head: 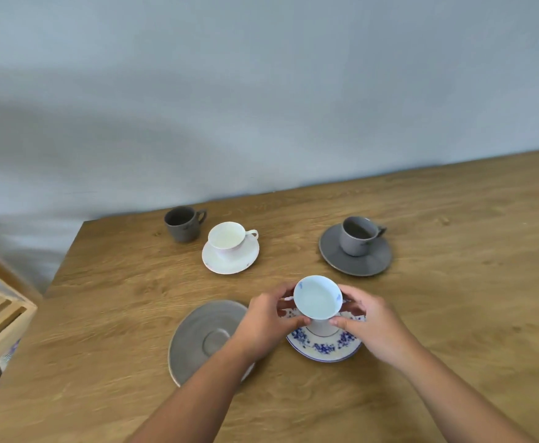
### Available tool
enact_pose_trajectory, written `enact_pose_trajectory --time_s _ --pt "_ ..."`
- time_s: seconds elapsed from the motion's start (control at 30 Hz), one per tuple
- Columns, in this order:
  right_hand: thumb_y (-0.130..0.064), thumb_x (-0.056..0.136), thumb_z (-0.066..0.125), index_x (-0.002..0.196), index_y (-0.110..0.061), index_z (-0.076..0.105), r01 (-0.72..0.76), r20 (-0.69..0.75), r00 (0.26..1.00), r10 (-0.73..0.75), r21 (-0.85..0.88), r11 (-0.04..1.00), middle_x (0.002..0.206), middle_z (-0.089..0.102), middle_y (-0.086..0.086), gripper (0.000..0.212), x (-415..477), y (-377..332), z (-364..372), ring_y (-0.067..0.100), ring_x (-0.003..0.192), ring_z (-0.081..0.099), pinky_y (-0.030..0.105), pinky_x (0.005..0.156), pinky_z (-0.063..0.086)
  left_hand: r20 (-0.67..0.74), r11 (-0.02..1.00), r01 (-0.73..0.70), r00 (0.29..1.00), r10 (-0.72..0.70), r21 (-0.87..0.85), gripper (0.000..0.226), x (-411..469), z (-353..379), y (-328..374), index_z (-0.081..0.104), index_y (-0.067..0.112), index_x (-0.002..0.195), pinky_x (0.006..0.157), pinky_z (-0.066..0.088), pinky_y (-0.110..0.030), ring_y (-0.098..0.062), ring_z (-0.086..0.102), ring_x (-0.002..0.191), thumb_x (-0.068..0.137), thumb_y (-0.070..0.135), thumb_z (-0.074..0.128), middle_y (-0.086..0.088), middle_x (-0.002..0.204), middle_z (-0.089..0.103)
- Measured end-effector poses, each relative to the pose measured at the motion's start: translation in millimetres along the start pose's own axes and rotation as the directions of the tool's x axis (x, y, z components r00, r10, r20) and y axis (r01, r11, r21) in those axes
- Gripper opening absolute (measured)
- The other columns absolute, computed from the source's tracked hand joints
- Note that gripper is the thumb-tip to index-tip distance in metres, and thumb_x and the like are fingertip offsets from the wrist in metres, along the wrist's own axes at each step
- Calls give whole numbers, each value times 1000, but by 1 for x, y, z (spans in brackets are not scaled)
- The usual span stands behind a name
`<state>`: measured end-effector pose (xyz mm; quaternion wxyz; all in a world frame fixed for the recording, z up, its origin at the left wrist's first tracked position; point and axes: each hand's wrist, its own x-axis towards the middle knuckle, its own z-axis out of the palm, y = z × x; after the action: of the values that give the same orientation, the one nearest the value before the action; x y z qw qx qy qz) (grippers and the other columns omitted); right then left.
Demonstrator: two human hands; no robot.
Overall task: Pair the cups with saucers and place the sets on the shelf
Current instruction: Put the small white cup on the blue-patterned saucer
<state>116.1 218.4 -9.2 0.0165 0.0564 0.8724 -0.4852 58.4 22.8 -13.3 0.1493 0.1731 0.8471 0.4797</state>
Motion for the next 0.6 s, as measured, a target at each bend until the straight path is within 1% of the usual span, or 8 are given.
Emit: enact_pose_trajectory --time_s 0.07,0.13,0.23,0.33,0.4,0.47,0.53,0.6 --pt "-12 71 77 109 -53 54 0 -11 1000 -1 -17 1000 106 68 -23 60 -3 6 -3 -4 99 62 21 90 47 7 1000 -3 1000 3 30 64 2 6 0 55 29 130 97 51 -23 -2 62 108 72 19 80 10 121 67" --pt "-12 72 77 111 -48 56 -10 -16 1000 9 -33 999 105 68 -21 58 -5 8 -3 -3 99 62 23 92 48 14 998 -2 1000 2 55 65 2 9 0 55 29 130 97 51 -25 -2 62 107 71 21 81 11 119 67" --pt "-19 71 78 120 -37 59 -22 -16 1000 21 -72 997 109 68 -16 56 -5 12 -3 1 104 61 31 96 48 17 998 6 1000 -7 63 64 3 12 -3 57 27 129 97 51 -26 -2 63 107 70 22 81 10 118 68" --pt "-26 70 78 122 -37 58 -26 -1 1000 26 -105 994 111 68 -13 57 -5 17 -3 2 106 60 34 96 48 9 998 8 1000 -9 64 62 2 15 -5 58 25 128 96 51 -24 -2 63 105 70 20 82 9 117 69" --pt "-28 70 78 123 -37 57 -31 2 1000 32 -127 991 111 68 -10 57 -5 17 -3 5 107 59 34 96 47 6 999 9 1000 -9 53 61 1 15 -4 58 24 128 96 50 -21 -3 63 105 71 17 81 7 117 69" --pt "-28 72 77 124 -38 56 -25 14 1000 27 -146 989 112 67 -10 58 -4 16 -4 7 109 58 32 96 47 13 999 23 1000 -24 43 63 1 15 -4 56 25 130 97 50 -22 -4 62 108 73 16 80 6 118 68" --pt "-29 73 76 129 -40 51 -22 65 997 32 -148 989 117 63 -15 63 -4 13 -10 3 112 56 28 98 44 39 999 34 999 -35 30 68 2 13 -5 51 24 135 101 49 -25 -6 61 113 74 15 79 5 123 65" --pt "-32 73 76 137 -39 40 -36 132 990 55 -142 989 123 54 -25 74 -2 10 -20 -4 115 51 22 100 39 86 999 51 995 -52 20 81 3 7 -4 40 20 143 105 45 -26 -8 55 122 73 13 79 5 135 57"
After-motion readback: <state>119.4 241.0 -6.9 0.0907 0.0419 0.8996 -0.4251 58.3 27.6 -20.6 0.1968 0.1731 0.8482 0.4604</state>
